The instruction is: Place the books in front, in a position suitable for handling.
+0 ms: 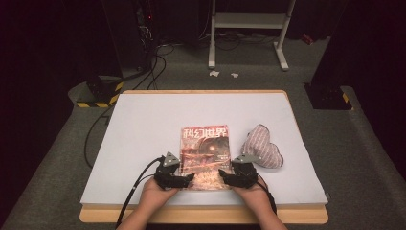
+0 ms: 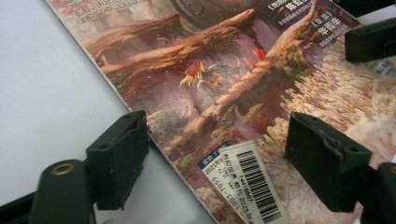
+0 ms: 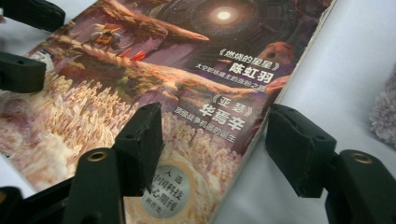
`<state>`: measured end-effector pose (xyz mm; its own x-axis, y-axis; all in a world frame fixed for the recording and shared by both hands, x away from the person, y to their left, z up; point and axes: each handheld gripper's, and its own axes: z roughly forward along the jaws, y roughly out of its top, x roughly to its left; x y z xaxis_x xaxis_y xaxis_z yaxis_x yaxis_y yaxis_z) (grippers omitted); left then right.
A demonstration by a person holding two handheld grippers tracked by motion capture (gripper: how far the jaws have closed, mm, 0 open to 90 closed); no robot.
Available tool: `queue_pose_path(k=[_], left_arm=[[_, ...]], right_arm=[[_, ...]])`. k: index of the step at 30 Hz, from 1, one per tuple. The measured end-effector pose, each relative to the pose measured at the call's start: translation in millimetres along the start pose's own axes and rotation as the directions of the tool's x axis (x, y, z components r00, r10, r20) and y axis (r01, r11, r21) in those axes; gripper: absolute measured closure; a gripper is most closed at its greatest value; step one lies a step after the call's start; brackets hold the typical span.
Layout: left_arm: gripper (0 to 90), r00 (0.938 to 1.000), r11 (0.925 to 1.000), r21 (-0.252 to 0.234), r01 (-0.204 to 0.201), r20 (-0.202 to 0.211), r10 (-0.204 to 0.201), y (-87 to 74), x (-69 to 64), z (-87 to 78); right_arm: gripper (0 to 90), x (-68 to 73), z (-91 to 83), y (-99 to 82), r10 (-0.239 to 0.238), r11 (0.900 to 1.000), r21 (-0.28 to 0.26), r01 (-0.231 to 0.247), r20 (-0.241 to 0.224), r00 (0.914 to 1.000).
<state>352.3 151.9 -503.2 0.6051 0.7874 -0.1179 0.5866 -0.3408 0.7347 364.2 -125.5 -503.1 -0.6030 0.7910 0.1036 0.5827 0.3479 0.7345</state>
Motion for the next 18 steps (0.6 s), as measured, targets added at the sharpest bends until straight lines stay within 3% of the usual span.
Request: queue_pose_path(k=[5, 6, 9, 15, 17, 18], left_arm=[[20.8, 0.9996, 0.9999, -0.012, 0.011, -0.024, -0.012, 1.3, -2.6, 1.0], [20.9, 0.9988, 0.9998, -0.019, 0.004, -0.049, -0.005, 3.0, -3.0, 1.5], [21.0, 0.9983, 0.9995, -0.025, 0.020, -0.054, -0.022, 5.0, -1.6, 1.5], [25.7, 0.9958, 0.9985, -0.025, 0.048, -0.077, -0.050, 4.1, 17.5, 0.1], [24.9, 0.9949, 0.9959, -0.034, 0.083, -0.055, -0.085, 2.6, 22.1, 0.4], [24.9, 0.9951, 0.9962, -0.031, 0.081, -0.053, -0.083, 3.2, 22.6, 0.6]], right_arm=[[36.2, 2.9, 1.0, 4.1, 0.010, 0.9996, 0.026, -0.010, 0.015, 0.9998], [36.0, 5.4, 2.3, 5.1, 0.009, 0.9997, 0.024, -0.009, 0.027, 0.9996], [36.0, 8.3, 5.8, 8.3, 0.008, 0.9997, 0.025, -0.009, 0.037, 0.9993], [35.7, 12.2, 16.7, 17.0, 0.010, 0.9997, 0.021, -0.011, 0.036, 0.9993], [35.6, 13.2, 18.0, 16.1, -0.001, 1.0000, 0.007, 0.001, 0.034, 0.9994], [35.5, 13.3, 18.0, 15.2, 0.008, 1.0000, 0.001, -0.008, 0.033, 0.9994]])
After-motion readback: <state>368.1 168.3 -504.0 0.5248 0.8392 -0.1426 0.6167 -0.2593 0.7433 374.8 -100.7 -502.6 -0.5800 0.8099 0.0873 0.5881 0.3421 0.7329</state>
